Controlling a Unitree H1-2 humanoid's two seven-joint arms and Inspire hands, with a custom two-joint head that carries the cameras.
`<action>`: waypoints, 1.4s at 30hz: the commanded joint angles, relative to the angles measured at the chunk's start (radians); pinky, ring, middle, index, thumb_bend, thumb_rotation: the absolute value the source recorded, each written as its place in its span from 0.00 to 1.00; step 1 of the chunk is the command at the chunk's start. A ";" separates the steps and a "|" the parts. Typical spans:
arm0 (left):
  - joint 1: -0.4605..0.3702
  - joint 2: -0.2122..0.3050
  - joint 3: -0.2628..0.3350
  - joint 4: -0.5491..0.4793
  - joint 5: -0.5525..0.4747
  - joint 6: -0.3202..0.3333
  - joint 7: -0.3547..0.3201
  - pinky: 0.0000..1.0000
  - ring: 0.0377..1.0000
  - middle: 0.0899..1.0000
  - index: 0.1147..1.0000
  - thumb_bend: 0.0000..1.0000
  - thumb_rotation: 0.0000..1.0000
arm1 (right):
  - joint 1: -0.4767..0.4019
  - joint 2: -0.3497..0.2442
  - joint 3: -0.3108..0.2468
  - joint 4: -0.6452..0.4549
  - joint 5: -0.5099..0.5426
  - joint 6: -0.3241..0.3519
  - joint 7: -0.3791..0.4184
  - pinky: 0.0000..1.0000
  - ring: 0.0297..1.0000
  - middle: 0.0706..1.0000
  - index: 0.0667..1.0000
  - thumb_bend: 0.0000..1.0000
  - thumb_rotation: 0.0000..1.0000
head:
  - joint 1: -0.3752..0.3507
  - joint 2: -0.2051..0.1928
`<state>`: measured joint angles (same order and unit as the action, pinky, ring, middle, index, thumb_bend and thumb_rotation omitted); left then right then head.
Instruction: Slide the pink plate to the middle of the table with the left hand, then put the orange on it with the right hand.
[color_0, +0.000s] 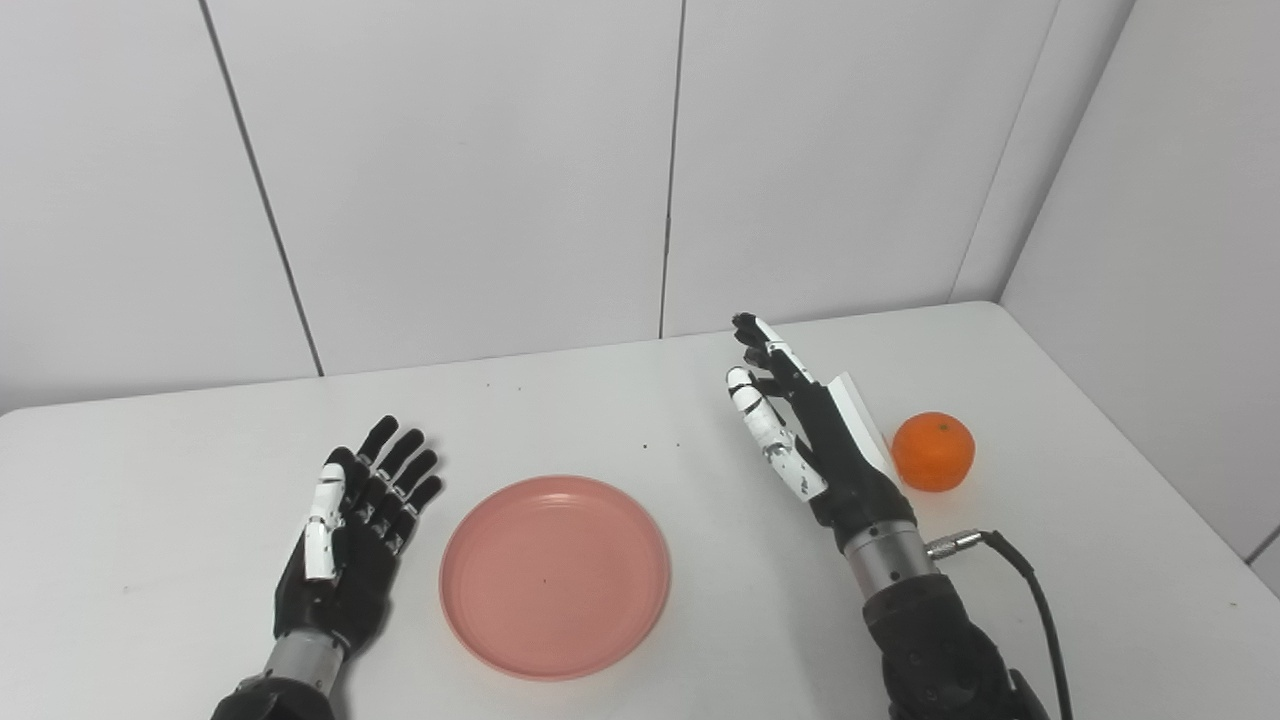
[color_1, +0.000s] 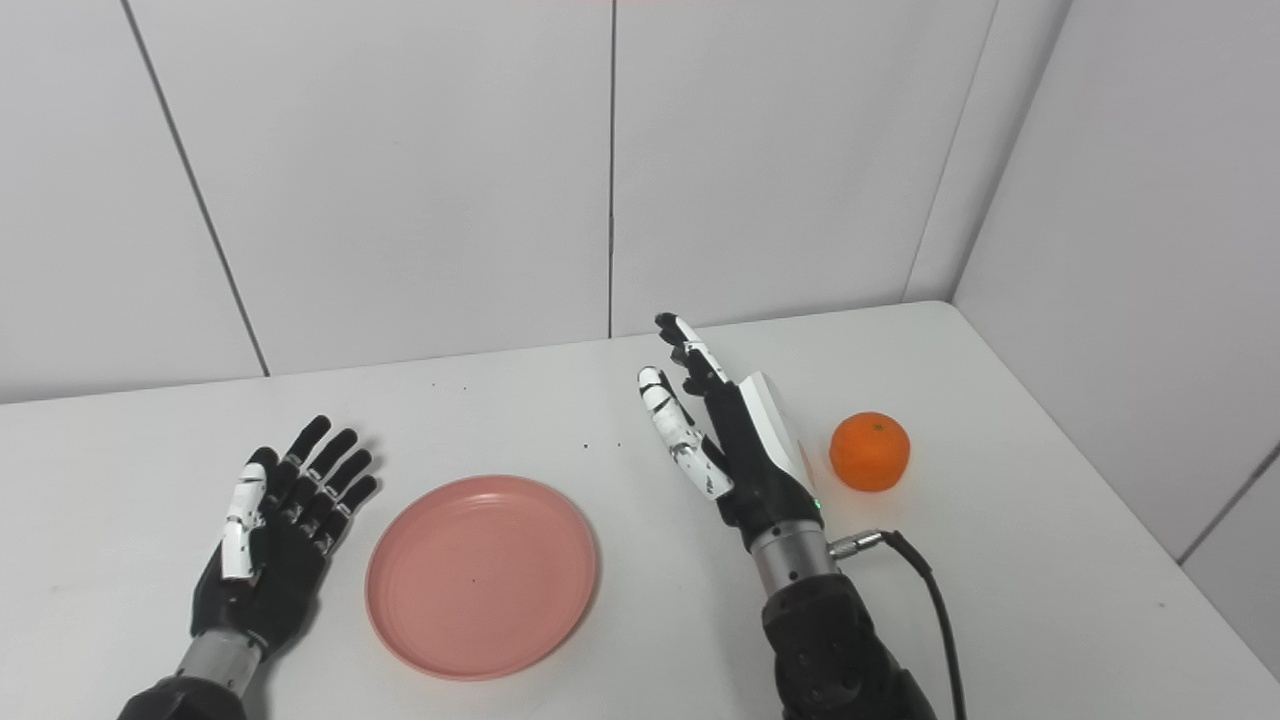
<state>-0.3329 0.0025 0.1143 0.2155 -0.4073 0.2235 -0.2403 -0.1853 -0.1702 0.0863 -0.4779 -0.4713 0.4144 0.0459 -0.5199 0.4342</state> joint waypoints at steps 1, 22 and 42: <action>0.019 0.017 0.006 0.052 0.007 0.031 0.008 0.93 0.91 0.91 0.90 0.31 1.00 | -0.035 -0.016 0.005 -0.039 -0.058 0.007 0.003 0.85 0.90 0.91 0.91 0.52 1.00 | -0.012 -0.009; -0.026 0.052 0.015 0.118 -0.007 0.039 -0.005 0.98 0.95 0.94 0.94 0.29 1.00 | -0.078 -0.109 -0.111 0.049 -0.328 -0.041 -0.111 0.77 0.86 0.91 0.92 0.83 0.52 | -0.093 -0.042; -0.027 0.069 0.020 0.081 -0.035 0.086 0.005 1.00 0.96 0.96 0.96 0.30 1.00 | -0.073 -0.145 -0.178 0.115 -0.365 0.039 -0.034 0.78 0.92 0.98 1.00 0.97 0.52 | -0.136 -0.007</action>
<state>-0.3858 0.0616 0.1340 0.2740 -0.4546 0.2515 -0.2600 -0.2292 -0.2871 -0.0785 -0.3546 -0.8261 0.4428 0.0111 -0.6565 0.4264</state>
